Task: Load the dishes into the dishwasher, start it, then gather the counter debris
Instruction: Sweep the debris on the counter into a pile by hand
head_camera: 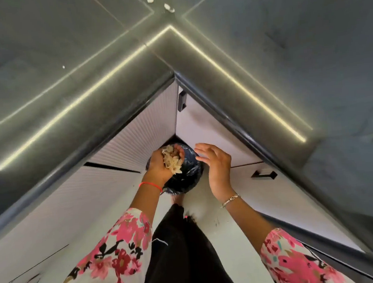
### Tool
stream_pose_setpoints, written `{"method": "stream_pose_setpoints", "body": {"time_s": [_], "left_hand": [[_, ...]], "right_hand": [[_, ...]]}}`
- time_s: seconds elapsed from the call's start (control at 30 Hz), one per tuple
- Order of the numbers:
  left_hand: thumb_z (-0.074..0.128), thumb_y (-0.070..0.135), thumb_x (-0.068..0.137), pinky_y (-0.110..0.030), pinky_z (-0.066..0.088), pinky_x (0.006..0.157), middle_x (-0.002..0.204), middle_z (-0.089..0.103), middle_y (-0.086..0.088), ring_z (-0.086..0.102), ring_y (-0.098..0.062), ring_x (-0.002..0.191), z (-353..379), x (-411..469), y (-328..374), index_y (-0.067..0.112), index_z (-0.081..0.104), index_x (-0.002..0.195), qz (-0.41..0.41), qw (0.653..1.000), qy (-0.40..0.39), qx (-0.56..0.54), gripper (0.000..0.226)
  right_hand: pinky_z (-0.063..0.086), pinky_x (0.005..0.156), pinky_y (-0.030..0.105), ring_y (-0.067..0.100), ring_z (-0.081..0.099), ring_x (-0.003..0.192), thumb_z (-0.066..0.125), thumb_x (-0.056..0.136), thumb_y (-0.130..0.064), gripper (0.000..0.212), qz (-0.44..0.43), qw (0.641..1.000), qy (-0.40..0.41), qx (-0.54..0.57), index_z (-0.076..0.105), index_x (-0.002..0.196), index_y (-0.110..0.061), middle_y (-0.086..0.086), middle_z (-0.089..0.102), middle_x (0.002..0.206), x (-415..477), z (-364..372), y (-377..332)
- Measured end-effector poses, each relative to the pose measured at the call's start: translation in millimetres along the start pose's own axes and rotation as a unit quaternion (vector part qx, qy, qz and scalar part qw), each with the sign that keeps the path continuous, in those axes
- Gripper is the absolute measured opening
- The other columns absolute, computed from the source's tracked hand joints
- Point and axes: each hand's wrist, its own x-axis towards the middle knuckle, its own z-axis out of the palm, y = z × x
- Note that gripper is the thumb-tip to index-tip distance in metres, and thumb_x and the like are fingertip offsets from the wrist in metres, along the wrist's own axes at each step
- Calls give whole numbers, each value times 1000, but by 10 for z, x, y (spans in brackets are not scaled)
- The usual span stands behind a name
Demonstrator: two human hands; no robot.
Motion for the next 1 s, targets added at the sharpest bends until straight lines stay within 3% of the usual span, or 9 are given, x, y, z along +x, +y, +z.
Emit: {"method": "stream_pose_setpoints", "body": {"time_s": [0.17,0.27,0.33,0.4,0.53,0.67,0.87,0.93,1.0], "left_hand": [[40,13,82,-17,50,47,54,60,-6,60,-17,46,-558,949,-288,6,64,51,18,999,26,3,40],[72,45,59,-25,55,77,84,69,-1,68,-19,81,-1131,2018,-516,18,70,73,-4,1000,-13,-6,30],[63,24,64,-17,55,66,65,66,2,67,-13,65,-1262,2387,-588,13,66,55,-14,1000,-5,7,15],[39,2,81,-16,51,50,44,57,0,60,-13,43,-1270,2574,-648,12,57,43,35,999,21,16,44],[30,25,98,-29,44,84,65,62,-3,56,-20,70,-1366,3217,-717,12,54,76,50,994,61,80,36],[55,57,80,-39,19,116,143,39,2,32,-22,135,-1478,3599,-711,20,35,141,19,971,56,230,75],[33,29,101,-35,30,106,148,31,-8,36,-24,132,-1240,2908,-637,21,11,149,111,891,57,437,53],[34,19,100,-12,39,76,121,51,-1,50,-5,86,-1089,2492,-542,18,16,148,155,840,60,517,51],[39,10,97,-3,36,52,95,51,7,34,1,63,-940,2091,-452,10,40,137,200,791,66,574,40]], "right_hand": [[57,65,26,25,67,86,45,95,-15,25,189,975,60,100,62,100,2,22,66,101,440,-88,1122],[56,67,28,26,66,90,42,97,-20,30,227,967,60,102,60,106,2,21,65,106,755,-115,1906],[54,73,31,29,64,95,42,97,-21,32,236,966,56,89,59,108,3,21,64,108,970,-114,2344],[53,75,31,27,62,99,42,98,-22,33,238,968,48,68,58,111,4,20,64,110,1187,-87,2812],[48,87,35,28,55,115,44,97,-22,36,254,966,27,43,55,121,4,19,58,124,1656,20,3526],[35,99,29,16,46,120,42,98,-32,44,246,968,-24,-32,47,133,-7,8,48,137,1870,137,3814],[31,102,29,22,41,130,36,99,-35,45,197,958,-78,-195,44,135,-8,7,44,142,1582,133,3164],[34,99,30,26,46,125,35,100,-34,47,152,944,-108,-271,48,130,-1,14,48,138,1389,109,2766],[36,85,26,28,52,115,36,99,-32,45,114,925,-132,-336,50,123,3,18,53,129,1195,78,2366]]}}
